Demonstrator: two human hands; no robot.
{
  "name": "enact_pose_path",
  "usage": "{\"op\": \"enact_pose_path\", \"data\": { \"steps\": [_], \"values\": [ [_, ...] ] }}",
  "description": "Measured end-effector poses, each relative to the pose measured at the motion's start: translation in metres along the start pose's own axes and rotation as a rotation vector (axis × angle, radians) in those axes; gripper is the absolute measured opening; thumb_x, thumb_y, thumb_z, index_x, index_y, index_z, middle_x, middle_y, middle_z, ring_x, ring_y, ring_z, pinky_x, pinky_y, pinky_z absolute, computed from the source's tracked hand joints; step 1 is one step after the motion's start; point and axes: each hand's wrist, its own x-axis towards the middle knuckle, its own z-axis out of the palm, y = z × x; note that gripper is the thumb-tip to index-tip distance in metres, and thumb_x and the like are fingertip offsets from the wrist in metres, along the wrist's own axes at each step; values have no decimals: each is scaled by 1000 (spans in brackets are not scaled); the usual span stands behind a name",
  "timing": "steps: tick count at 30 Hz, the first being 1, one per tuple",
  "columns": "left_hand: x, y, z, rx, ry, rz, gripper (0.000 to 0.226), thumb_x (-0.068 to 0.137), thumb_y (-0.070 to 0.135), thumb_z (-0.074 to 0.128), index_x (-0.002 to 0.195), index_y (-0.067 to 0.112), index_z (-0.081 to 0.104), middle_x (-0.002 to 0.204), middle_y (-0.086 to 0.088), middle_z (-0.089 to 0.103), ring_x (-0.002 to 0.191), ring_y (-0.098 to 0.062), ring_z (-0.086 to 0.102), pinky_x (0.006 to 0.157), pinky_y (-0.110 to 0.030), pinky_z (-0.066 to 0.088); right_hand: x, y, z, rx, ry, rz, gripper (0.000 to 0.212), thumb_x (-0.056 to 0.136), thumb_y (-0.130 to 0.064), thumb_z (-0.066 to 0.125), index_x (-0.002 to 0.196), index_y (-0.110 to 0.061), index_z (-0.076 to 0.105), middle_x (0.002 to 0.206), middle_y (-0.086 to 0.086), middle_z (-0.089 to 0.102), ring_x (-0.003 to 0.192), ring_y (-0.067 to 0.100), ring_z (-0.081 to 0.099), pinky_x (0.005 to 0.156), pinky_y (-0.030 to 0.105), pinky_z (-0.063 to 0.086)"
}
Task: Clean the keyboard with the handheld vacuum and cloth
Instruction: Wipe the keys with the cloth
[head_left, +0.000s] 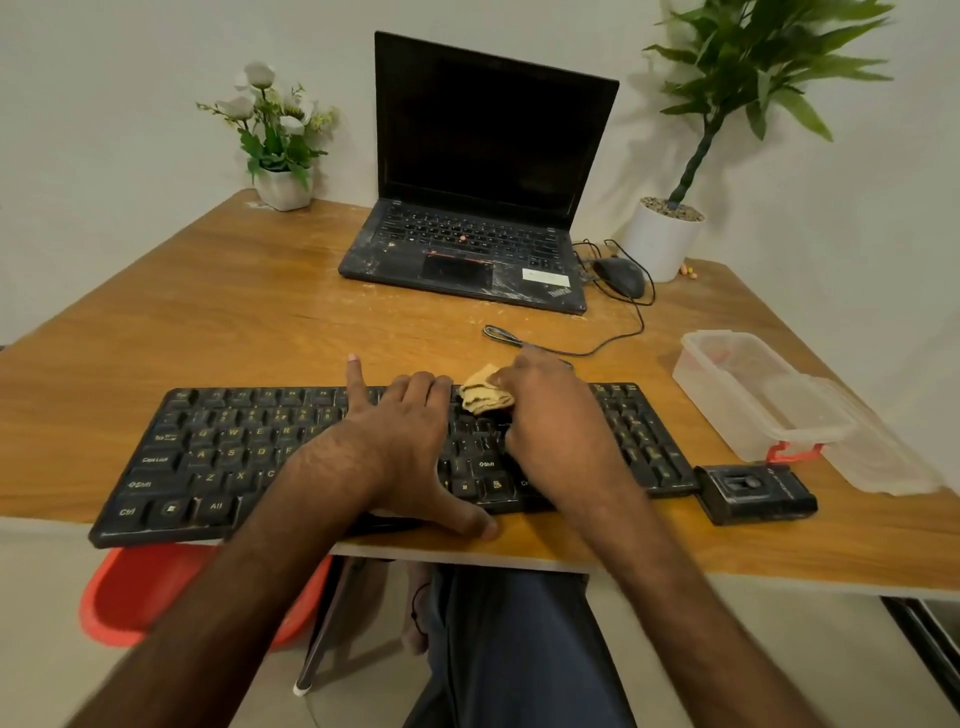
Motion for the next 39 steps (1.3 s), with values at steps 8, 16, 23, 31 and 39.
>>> {"op": "enact_pose_path", "data": {
  "steps": [8,16,23,31,39],
  "values": [
    [0,1,-2,-3,-4,-9,145,62,90,59,157,7,-14,168,-7,-6,155,-25,-6,111,-71,-18,-47,0,-14,56,-136,-38,40,93,-7,58,130,-20,57,118,-7,48,109,9,45,86,19,34],
    [1,2,-4,35,-16,-25,147,61,93,57,157,8,-14,168,-7,-4,155,-25,-3,109,-72,-21,7,13,-15,17,12,94,28,91,-11,63,118,-16,65,108,-3,53,91,10,49,78,22,42],
    [2,4,-2,59,-13,-16,145,62,91,58,157,7,-13,168,-7,-4,155,-24,-3,110,-73,-17,-25,-10,-7,-6,-100,-40,45,89,-7,62,133,-17,56,128,-2,44,119,16,42,99,32,45],
    [0,3,-1,34,-9,-5,147,60,92,57,157,7,-14,168,-7,-5,155,-25,-4,110,-73,-19,-37,14,-35,190,-177,44,28,90,-12,68,115,-24,68,99,-13,55,87,3,51,74,18,45],
    [-3,3,-1,37,18,6,142,64,91,55,158,8,-12,168,-5,-3,155,-23,-3,110,-71,-20,-18,-9,-3,41,-16,-29,44,91,-4,55,132,-20,57,122,-3,56,114,16,50,98,31,45]
  ]
}}
